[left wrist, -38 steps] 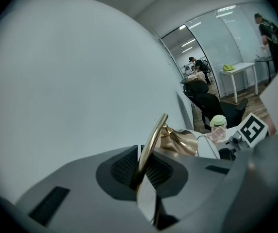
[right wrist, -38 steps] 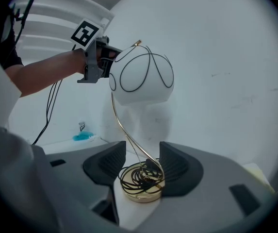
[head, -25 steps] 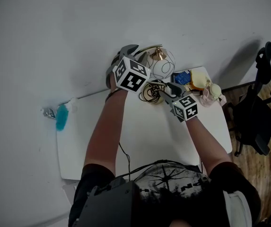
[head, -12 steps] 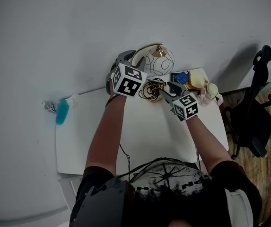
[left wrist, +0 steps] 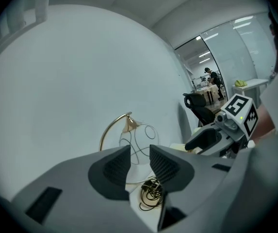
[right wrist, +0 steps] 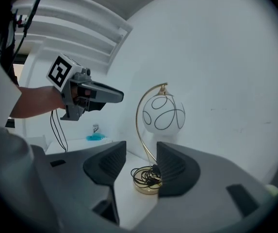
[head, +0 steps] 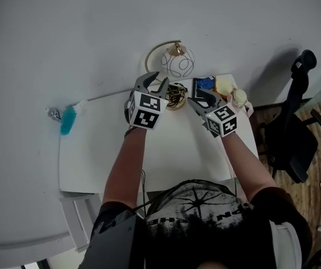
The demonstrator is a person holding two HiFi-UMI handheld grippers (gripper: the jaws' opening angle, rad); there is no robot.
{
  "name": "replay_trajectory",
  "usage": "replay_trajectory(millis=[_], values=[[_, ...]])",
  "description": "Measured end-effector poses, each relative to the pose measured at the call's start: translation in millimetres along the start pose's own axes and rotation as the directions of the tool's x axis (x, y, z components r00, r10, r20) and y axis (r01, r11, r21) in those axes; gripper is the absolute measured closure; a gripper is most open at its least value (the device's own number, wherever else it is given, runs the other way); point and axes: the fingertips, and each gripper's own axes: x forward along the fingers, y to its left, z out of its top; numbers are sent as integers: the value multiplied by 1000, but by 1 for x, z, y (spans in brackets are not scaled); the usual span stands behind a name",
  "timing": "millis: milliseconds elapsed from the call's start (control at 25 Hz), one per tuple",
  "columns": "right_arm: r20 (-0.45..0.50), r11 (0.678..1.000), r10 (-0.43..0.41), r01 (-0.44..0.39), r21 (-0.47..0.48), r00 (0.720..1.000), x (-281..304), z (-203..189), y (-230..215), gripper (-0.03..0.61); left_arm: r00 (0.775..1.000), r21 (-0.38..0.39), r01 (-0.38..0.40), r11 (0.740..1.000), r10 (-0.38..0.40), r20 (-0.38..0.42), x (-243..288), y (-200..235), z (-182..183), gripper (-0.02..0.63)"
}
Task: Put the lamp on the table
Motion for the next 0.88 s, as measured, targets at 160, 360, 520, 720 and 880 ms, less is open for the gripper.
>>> replay_trajectory(millis=[160,360,520,720,880], values=[[4,1000,21,-21,-15,1000,-31,4,2,376,998,-91,23,996,-18,56,-18,-32,0,542],[5,998,57,-57,-27,998,-75,7,6,412,990,-221,89,971,-63,123,-43,-79,-2,588],[31,997,79,-79,-5,996,-114,12,10,497,983,-279,143,950,-103,151,-62,-122,-3,597],[64,992,103,-108,73,993,-165,6,12,555,975,-332,185,925,-131,179,-83,-180,-10,598],[111,984,130,-142,111,985,-203,-3,13,560,967,-346,225,911,-165,193,-90,-225,-15,598]])
